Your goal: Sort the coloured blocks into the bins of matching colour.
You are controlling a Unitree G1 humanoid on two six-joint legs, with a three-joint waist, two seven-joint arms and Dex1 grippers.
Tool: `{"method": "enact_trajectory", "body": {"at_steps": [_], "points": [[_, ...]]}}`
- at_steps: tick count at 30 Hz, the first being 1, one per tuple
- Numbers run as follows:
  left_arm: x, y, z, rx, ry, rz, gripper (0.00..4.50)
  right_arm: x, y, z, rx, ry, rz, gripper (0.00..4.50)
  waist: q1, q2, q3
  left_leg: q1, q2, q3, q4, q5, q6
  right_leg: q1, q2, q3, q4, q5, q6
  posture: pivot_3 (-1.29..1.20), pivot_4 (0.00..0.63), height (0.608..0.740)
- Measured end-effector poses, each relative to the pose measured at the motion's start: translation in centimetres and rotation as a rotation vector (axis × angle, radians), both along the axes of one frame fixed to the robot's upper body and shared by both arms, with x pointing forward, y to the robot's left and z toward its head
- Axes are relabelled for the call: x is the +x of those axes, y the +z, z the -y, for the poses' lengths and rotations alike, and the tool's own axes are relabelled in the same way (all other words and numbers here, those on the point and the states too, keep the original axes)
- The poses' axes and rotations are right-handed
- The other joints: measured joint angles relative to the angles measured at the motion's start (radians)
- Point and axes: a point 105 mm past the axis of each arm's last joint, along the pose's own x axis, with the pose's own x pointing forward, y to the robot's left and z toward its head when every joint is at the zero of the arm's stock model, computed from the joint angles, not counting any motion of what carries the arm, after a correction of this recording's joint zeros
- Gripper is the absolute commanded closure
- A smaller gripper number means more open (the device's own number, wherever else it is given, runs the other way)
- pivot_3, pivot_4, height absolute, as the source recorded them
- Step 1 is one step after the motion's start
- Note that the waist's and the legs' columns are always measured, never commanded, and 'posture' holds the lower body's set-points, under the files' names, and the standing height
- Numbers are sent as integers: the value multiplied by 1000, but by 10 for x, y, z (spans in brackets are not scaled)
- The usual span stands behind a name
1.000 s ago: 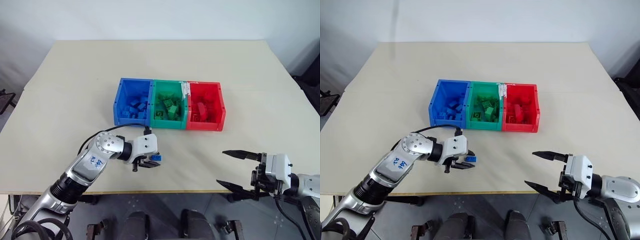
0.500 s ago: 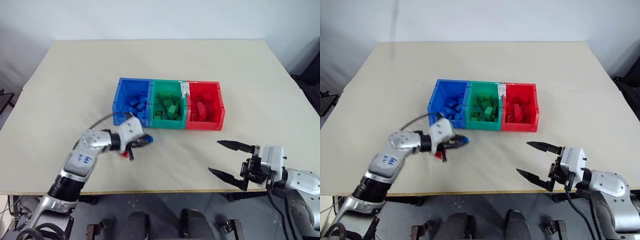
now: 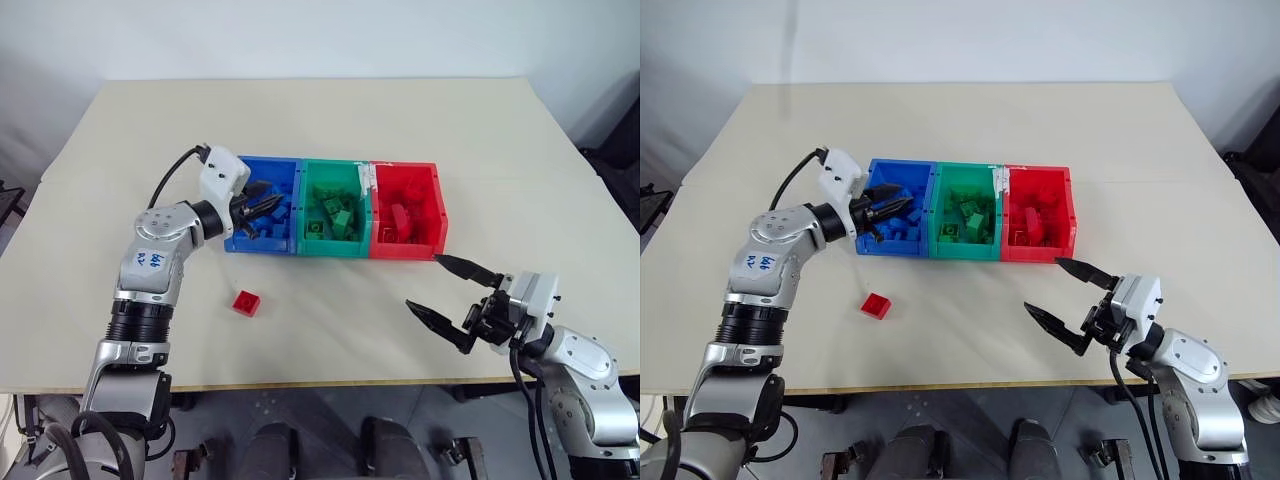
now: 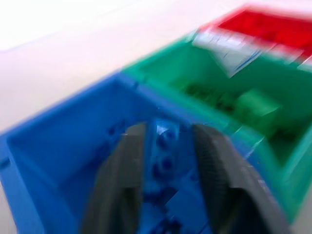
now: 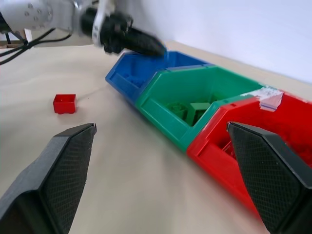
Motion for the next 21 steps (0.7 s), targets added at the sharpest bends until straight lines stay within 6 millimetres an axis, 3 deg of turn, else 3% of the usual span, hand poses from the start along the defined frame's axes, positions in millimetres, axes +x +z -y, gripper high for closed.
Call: {"method": "enact_trajectory", "body": {"at_steps": [4, 8, 11, 14, 16, 21], "points": [[-11, -2, -4, 1, -23, 10, 553, 2, 0, 1, -28, 24, -3, 0, -2, 0, 0, 0, 0, 0, 0, 0, 0, 0, 0, 0, 0, 0, 0, 0, 150, 740], [-44, -12, -28, -18, -93, 32, 553, 3, -2, 0, -85, 88, -17, 0, -15, 0, 0, 0, 2, 0, -1, 0, -1, 0, 0, 0, -1, 0, 0, 0, 150, 740], [-80, -17, -64, -10, -135, 56, 553, 2, -7, -3, -140, 171, -41, 0, -29, 0, 0, 1, 7, 1, -2, 0, -1, -1, 0, 0, -2, 0, -1, 0, 150, 740], [-110, -25, -101, 24, -103, 44, 28, 5, -8, -9, -160, 237, -47, 0, -28, 0, 0, 1, 7, 1, -2, -1, -1, 0, -1, 0, -2, 0, -1, 0, 150, 740], [-130, -34, -124, 62, -69, 10, 28, 8, -7, -11, -162, 268, -45, 0, -27, 0, 0, 2, 7, 1, -2, -1, 0, 0, -1, 0, -2, 0, -1, 0, 150, 740], [-161, -51, -159, 81, 3, -36, 28, 8, -17, -21, -206, 393, -73, 0, -15, 0, 0, 1, 6, -1, -1, -3, 1, 1, -3, -1, -3, 0, -1, 0, 150, 740]]}}
